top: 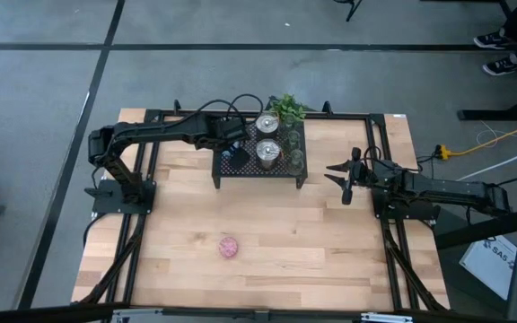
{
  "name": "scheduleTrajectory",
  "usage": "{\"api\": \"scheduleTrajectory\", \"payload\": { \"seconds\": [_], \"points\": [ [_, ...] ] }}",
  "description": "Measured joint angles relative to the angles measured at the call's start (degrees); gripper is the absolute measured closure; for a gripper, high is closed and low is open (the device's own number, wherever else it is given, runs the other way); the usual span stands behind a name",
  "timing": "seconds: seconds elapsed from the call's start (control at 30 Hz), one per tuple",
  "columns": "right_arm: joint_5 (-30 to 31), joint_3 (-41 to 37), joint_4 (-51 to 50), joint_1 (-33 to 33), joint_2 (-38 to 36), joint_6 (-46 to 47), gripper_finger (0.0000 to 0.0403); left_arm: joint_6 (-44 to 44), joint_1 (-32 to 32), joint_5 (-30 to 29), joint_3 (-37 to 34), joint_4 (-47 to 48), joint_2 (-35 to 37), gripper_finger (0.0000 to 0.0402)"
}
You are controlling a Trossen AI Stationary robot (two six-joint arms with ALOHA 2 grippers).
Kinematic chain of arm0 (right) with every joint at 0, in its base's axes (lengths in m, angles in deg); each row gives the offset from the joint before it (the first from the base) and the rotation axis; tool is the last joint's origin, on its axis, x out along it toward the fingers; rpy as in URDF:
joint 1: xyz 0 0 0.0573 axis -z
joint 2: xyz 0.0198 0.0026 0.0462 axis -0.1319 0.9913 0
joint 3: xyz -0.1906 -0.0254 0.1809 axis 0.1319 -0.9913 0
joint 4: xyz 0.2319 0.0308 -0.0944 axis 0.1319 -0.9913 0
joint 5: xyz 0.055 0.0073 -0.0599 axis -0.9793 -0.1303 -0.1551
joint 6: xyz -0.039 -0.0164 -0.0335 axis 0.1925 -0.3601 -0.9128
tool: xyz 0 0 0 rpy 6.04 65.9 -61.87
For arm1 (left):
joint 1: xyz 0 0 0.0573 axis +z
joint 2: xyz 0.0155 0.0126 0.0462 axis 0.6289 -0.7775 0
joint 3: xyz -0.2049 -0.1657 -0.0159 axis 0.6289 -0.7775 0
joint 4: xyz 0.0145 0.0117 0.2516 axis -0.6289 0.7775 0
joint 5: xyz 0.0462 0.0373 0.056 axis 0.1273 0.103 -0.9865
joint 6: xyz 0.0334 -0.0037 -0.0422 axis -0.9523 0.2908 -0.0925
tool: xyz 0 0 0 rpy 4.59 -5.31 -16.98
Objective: Pick & Place candle stick holders
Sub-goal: Put the blue patterned scented candle aligned with the red patterned scented candle on the shelf
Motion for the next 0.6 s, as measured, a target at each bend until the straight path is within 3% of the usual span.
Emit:
{"api": "scheduleTrajectory", "payload": {
  "seconds": [0.6],
  "points": [
    [0.0,-0.01,0.0,0.01,0.0,0.0,0.0275,-1.92,-6.7,-8.19,0.04,-0.85,0.95,0.0061]
  ]
}}
